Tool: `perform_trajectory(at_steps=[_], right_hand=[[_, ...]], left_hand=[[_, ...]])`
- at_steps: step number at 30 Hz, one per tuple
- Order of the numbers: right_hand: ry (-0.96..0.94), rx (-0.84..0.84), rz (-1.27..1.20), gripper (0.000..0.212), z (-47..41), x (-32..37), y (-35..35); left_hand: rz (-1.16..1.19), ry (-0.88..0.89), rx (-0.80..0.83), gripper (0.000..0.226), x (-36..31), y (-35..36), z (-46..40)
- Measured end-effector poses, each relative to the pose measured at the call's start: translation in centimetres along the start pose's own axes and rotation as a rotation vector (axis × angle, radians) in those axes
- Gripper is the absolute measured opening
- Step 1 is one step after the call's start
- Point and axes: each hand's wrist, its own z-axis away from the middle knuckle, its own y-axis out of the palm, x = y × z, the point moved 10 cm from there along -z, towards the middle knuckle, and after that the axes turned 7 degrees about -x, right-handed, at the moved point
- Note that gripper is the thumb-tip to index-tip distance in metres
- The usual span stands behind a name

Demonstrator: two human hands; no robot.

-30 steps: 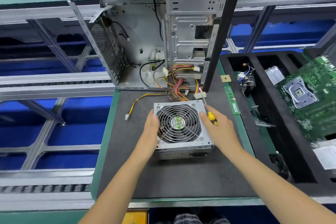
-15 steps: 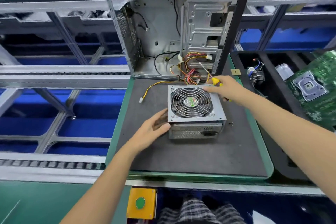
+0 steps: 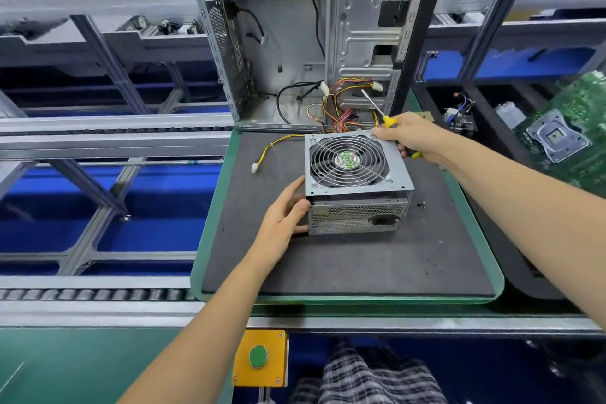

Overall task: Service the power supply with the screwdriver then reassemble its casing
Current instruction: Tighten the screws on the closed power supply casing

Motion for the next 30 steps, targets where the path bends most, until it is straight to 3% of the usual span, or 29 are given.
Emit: perform_trajectory(at_steps=[10, 20, 22, 24, 26, 30], right_hand=[[0.017, 0.06, 0.06, 0.037, -0.6, 0.6, 0.1], [-0.036, 0.074, 0.088, 0.025, 0.0, 0.6, 0.3], [-0.093, 0.009, 0.157, 0.023, 0.1, 0.3, 0.2], [-0.213, -0.123, 0.261, 0.027, 0.4, 0.6, -0.2], [-0.351, -0.271, 0.29, 0.024, 1.2, 1.4, -0.8], [-0.39, -0.405, 0.315, 0.021, 2.6, 1.4, -0.7]], left_hand=[[0.007, 0.052, -0.083, 0.051, -0.1, 0.2, 0.2], [0.027, 0.075, -0.074, 0.044, 0.4, 0.0, 1.0], [-0.134, 0.126, -0.095, 0.05, 0.1, -0.7, 1.0], [-0.32, 0.23, -0.263, 0.053, -1.3, -2.6, 1.2], [-0.283, 0.269, -0.36, 0.053, -2.9, -3.2, 1.0], [-0.151, 0.096, -0.173, 0.056, -3.2, 0.2, -1.6]])
